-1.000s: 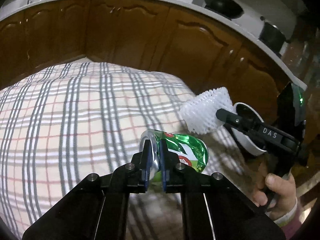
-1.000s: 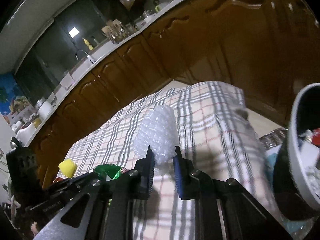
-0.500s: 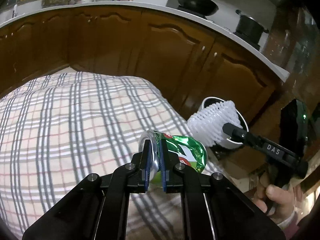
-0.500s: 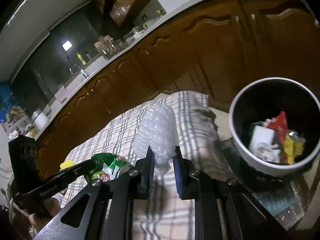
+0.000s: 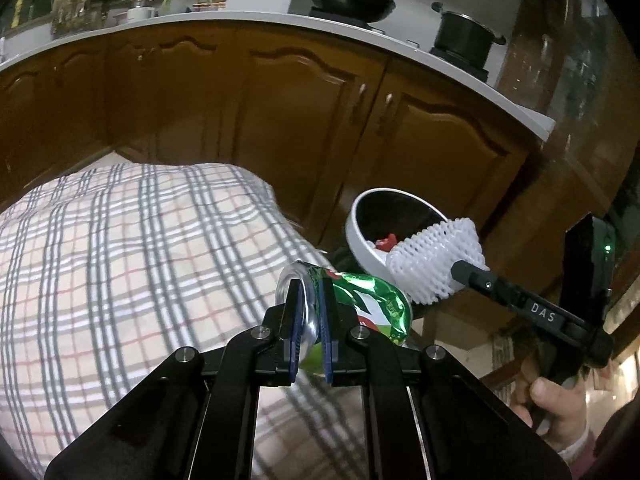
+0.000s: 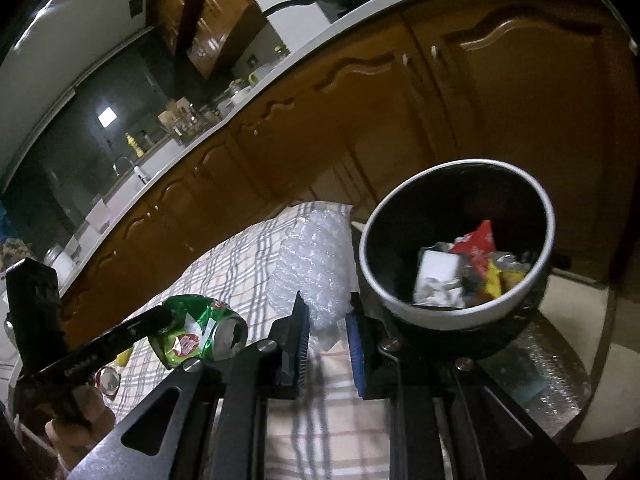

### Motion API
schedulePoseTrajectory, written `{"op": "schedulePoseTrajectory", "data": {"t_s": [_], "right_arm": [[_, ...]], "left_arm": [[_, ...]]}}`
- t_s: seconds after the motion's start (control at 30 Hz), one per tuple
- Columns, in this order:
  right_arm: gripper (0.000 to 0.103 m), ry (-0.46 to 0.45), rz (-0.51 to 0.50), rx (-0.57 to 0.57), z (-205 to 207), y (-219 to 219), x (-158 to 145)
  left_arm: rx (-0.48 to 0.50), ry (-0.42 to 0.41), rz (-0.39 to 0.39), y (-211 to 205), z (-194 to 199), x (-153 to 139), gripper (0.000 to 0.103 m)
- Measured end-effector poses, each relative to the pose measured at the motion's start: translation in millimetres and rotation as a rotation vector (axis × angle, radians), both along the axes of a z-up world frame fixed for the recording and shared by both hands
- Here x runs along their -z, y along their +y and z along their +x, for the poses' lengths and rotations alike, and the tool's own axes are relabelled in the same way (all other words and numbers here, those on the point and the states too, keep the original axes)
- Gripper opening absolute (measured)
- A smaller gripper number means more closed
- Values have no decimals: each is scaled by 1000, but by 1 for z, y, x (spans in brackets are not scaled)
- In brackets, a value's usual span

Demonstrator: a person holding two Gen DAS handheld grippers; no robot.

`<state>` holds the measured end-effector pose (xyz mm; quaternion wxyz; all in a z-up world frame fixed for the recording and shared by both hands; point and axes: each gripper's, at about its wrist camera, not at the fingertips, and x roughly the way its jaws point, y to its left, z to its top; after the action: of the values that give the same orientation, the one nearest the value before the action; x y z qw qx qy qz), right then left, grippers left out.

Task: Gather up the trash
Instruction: 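Carry the green can in the left tool and mesh sleeve in the right tool over the bin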

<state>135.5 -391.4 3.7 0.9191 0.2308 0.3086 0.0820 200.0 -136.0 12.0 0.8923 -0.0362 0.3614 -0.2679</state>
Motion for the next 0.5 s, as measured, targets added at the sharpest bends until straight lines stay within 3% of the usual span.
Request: {"op": "schedulePoseTrajectory", "data": {"t_s": [0.5], "right_arm": [[18, -23, -20, 70, -15, -34, -5]], "left_arm": [[44, -11, 16, -42, 6, -5, 7]]}}
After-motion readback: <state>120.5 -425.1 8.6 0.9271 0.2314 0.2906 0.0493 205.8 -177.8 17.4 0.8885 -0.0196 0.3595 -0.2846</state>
